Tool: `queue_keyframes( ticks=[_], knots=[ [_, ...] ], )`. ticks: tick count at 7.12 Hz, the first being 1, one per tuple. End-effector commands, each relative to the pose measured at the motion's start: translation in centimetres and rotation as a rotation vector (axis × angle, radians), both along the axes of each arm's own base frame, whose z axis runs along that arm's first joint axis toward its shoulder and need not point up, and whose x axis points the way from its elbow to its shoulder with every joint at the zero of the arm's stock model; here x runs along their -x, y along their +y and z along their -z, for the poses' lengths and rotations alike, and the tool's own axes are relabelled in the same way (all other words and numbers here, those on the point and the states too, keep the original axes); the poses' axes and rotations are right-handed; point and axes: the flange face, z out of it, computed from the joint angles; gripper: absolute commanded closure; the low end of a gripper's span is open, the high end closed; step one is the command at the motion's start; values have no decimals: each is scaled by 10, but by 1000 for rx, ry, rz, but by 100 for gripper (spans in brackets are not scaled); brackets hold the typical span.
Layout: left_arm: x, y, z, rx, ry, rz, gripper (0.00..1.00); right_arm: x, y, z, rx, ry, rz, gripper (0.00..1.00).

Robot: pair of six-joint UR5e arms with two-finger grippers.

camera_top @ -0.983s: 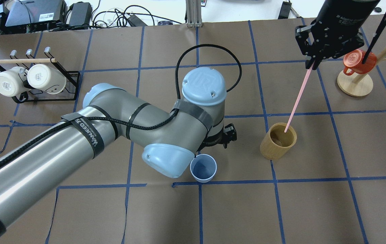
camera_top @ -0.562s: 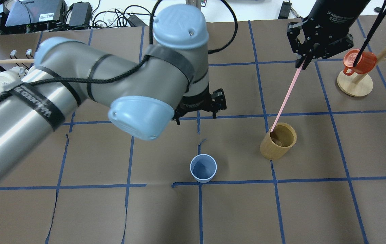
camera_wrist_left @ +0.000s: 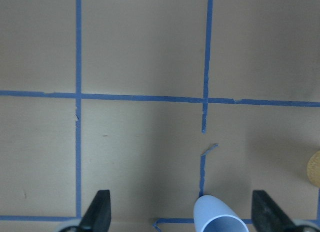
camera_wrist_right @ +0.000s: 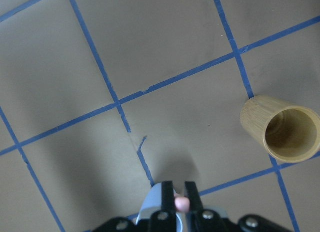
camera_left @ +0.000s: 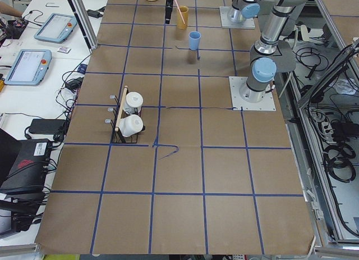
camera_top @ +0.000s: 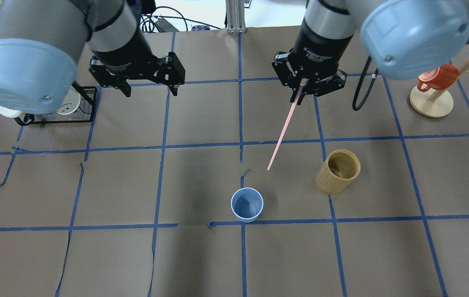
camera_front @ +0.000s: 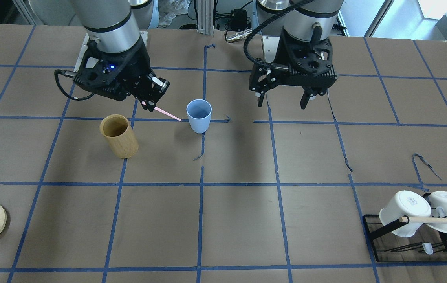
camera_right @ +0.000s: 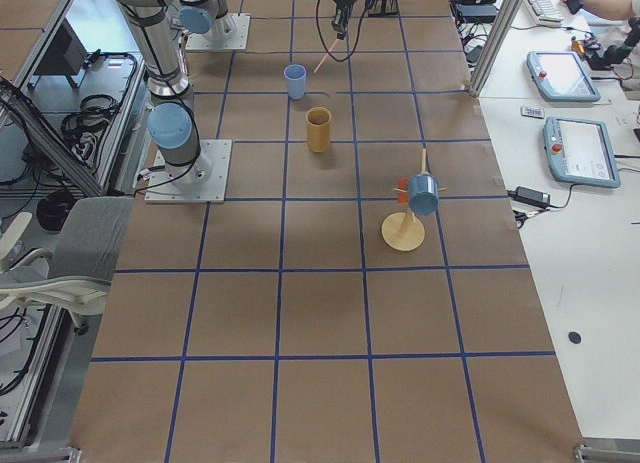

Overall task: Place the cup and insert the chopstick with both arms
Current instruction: 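Release and raise the left gripper while the right carries the chopstick over the cup, then lower the pink chopstick into the blue cup with the right gripper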

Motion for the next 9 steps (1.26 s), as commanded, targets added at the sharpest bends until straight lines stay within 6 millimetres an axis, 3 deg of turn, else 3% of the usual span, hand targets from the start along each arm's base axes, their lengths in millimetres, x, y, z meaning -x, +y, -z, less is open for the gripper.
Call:
queue_keyframes(
  ticks=[1, 4, 6, 9],
  knots=[
    [-31, 8, -5, -33, -19, 47, 0, -41, 27, 24, 21, 52, 64, 100],
    [-33, 24, -11, -70, -23, 45, 0, -63, 47, 33, 5, 62, 86, 100],
    [-34, 24, -13, -67, -19, 42, 0, -66, 50, 37, -5, 62, 107, 100],
    [-34, 24, -13, -66, -18, 41, 0, -68, 41, 28, 56, 37, 64, 100]
  ],
)
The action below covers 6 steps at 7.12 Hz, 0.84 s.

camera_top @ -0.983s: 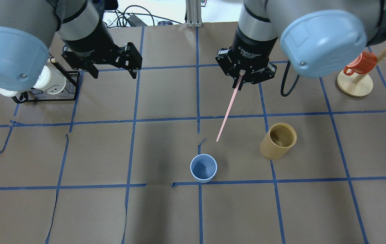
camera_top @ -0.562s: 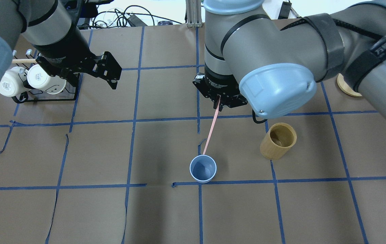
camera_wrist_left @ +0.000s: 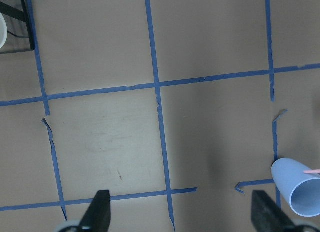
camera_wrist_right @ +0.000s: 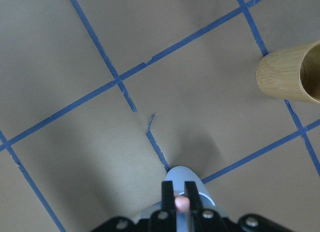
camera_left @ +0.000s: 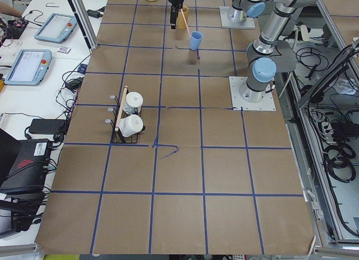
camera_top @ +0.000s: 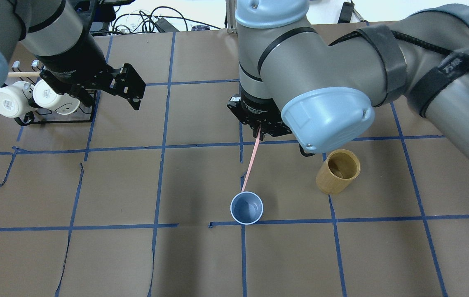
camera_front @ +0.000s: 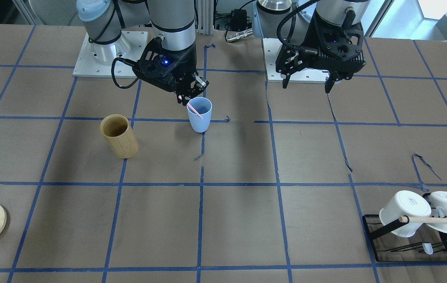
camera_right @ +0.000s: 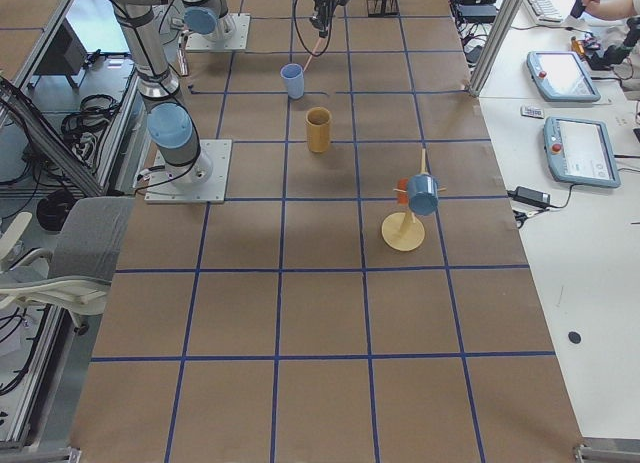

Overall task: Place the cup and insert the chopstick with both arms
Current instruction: 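Lower the pink chopstick into the blue cup with the right gripper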

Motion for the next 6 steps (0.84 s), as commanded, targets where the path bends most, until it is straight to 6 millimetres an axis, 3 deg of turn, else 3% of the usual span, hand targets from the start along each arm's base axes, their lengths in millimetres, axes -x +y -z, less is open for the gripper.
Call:
queue_keyframes(
  ticks=[1, 6],
  knots=[
    [0, 0, 0, 1, 1, 0, 0, 2, -8, -8, 47, -15, -35, 100],
    [0, 1, -1, 2, -1, 0, 0, 8, 6, -14, 17, 31, -40, 100]
  ],
)
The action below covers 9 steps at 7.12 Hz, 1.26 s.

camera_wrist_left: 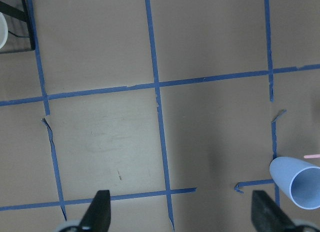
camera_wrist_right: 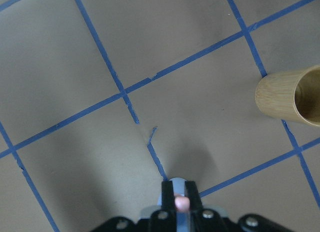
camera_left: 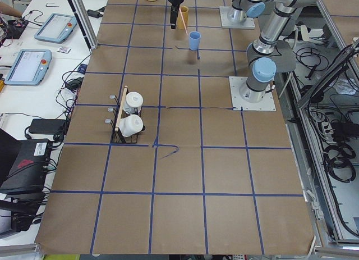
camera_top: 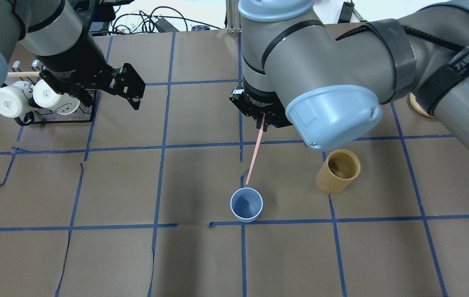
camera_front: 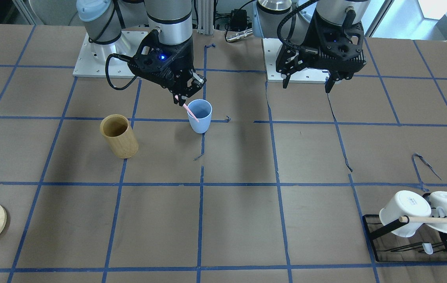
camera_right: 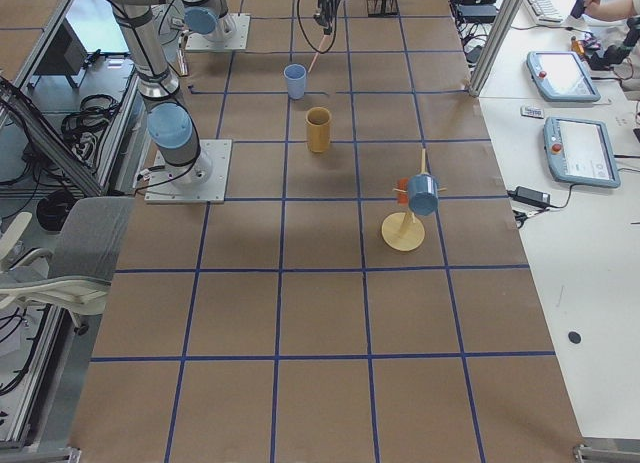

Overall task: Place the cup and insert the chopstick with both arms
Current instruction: 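Lower the pink chopstick into the blue cup with the right gripper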

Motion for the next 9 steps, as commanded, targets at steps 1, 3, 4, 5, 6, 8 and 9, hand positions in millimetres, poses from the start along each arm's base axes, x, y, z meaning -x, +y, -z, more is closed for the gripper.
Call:
queue_keyframes(
  ticks=[1, 3, 4, 5, 6, 8, 9],
  knots=[
    [0, 1, -1, 3, 0, 0, 0, 2, 7, -3, -23, 10, -2, 100],
    [0, 2, -1, 1, -2, 0, 0, 2, 10, -2, -37, 8, -3, 100],
    [0, 2, -1, 1, -2, 0, 0, 2, 8, -3, -29, 11, -2, 100],
    [0, 2, -1, 1, -2, 0, 0, 3, 1, -20, -5, -2, 3, 100],
    [0, 2, -1, 1, -2, 0, 0, 3, 0, -25, -48, 20, 1, 100],
    [0, 2, -1, 1, -2, 0, 0, 2, 3, -18, -74, 19, 0, 100],
    [0, 2, -1, 1, -2, 0, 0, 2, 5, -11, -86, 22, 3, 100]
  ],
)
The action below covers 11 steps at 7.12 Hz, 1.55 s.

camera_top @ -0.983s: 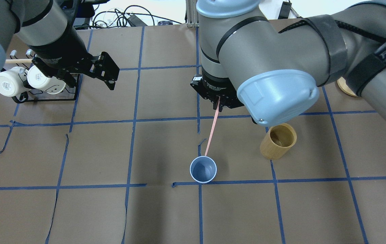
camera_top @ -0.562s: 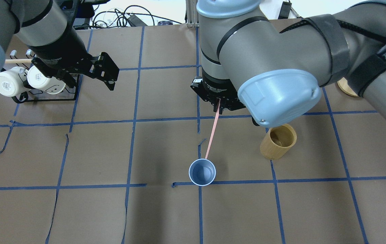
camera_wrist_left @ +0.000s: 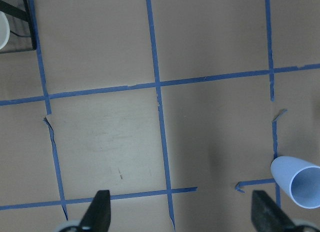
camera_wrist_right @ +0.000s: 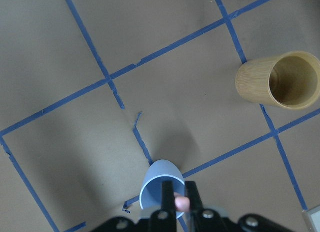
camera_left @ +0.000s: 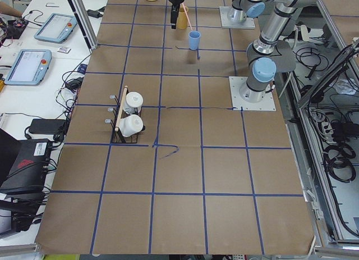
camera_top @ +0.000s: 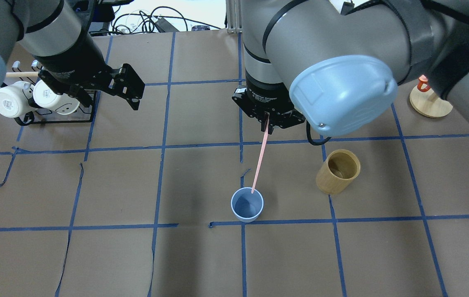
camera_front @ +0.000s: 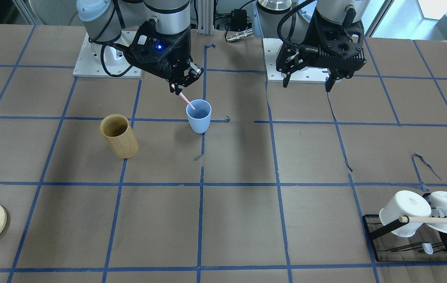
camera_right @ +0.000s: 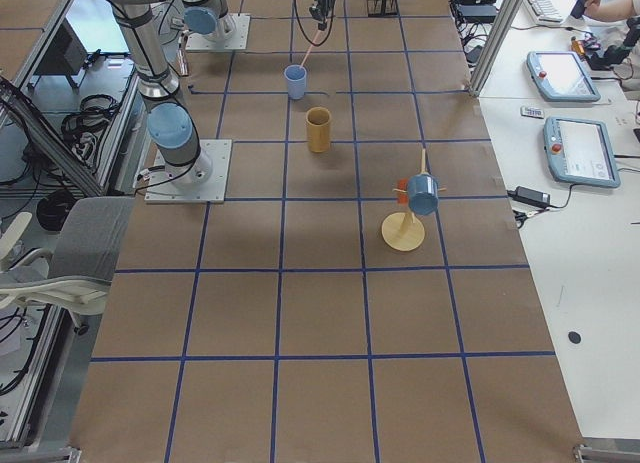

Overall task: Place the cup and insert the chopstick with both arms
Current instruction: 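Lower the pink chopstick into the blue cup with the right gripper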

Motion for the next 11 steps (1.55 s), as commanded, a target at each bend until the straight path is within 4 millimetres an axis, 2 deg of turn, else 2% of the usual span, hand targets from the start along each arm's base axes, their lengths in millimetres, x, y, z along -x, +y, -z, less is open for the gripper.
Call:
queue_keyframes(
  ticks=[1, 4, 6, 7, 8, 9, 11],
  knots=[
    [0, 0, 0, 0, 0, 0, 0, -1, 4, 15, -24, 8, 11, 100],
    [1, 0, 0, 2, 0, 2, 0, -2, 3, 28, -46, 15, 10, 100],
    [0, 1, -1, 0, -2, 0, 0, -2, 10, 48, -70, 23, 7, 100],
    [0, 1, -1, 0, 0, 0, 0, -4, 8, 48, -49, 14, 3, 93],
    [1, 1, -1, 0, -2, 1, 0, -4, 7, 49, -43, 15, 0, 38],
    [1, 1, -1, 2, 0, 2, 0, -4, 6, 48, -37, 13, 3, 0],
    [1, 1, -1, 0, 0, 2, 0, -4, 4, 40, -21, 4, -4, 0]
  ],
)
